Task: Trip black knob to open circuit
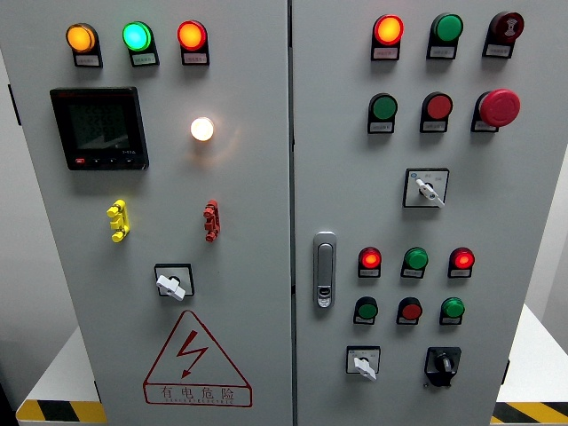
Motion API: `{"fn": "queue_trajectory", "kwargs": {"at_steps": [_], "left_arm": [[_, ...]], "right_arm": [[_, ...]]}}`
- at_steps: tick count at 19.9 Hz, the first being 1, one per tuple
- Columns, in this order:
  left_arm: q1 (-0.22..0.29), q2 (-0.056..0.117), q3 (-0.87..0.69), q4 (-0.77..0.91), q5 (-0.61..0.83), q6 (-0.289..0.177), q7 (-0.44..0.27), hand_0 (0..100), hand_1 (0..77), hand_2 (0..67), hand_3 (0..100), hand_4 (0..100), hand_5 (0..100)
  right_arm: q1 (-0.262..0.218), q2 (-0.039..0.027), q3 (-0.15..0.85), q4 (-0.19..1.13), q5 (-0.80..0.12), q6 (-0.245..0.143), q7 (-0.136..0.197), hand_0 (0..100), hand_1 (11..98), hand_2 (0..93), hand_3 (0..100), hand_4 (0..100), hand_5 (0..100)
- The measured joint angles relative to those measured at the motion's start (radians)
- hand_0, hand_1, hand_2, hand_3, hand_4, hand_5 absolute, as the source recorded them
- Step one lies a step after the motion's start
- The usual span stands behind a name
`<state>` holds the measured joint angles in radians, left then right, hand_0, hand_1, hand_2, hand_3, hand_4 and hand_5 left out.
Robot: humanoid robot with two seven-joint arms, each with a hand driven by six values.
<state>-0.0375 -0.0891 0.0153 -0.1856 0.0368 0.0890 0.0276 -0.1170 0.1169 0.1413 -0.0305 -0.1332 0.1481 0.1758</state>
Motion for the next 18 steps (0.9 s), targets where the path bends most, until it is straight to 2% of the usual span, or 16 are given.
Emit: {"fn": "queue_trajectory", "kwargs": {"at_steps": [3,6,11,16,18], "left_arm": [[0.0,-0.001,0.0,0.0,0.0,0.0,0.0,0,0.0,19.4,26,10,9],[0.0,-0.001,0.0,0.0,0.0,0.0,0.0,0,0.0,19.4,26,10,9],[0.0,0.0,0.0,0.0,0.0,0.0,0.0,0,0.0,19.4,26,10,9],[0.0,0.0,0.0,0.0,0.0,0.0,0.0,0,0.0,19.4,26,10,9],[0.0,0.0,0.0,0.0,0.0,0.0,0.0,0,0.0,19.4,26,10,9]], "right_arm": [[0.017,-0.0001,0.121,0.007,-0.091,0.0,-0.008,93,34.8,2.5,10,3,13],[0.021,0.001,0.291,0.007,-0.241,0.008,-0.038,92,35.0,2.5,11,3,13],[0.024,0.0013,0.615,-0.002,-0.595,0.033,-0.068,91,35.8,2.4,11,3,13],[0.057,0.0025,1.008,-0.006,-0.96,0.092,-0.068,91,35.9,2.4,12,4,13],[0.075,0.0025,1.076,-0.006,-1.044,0.101,-0.065,91,36.0,2.4,12,4,13]]}}
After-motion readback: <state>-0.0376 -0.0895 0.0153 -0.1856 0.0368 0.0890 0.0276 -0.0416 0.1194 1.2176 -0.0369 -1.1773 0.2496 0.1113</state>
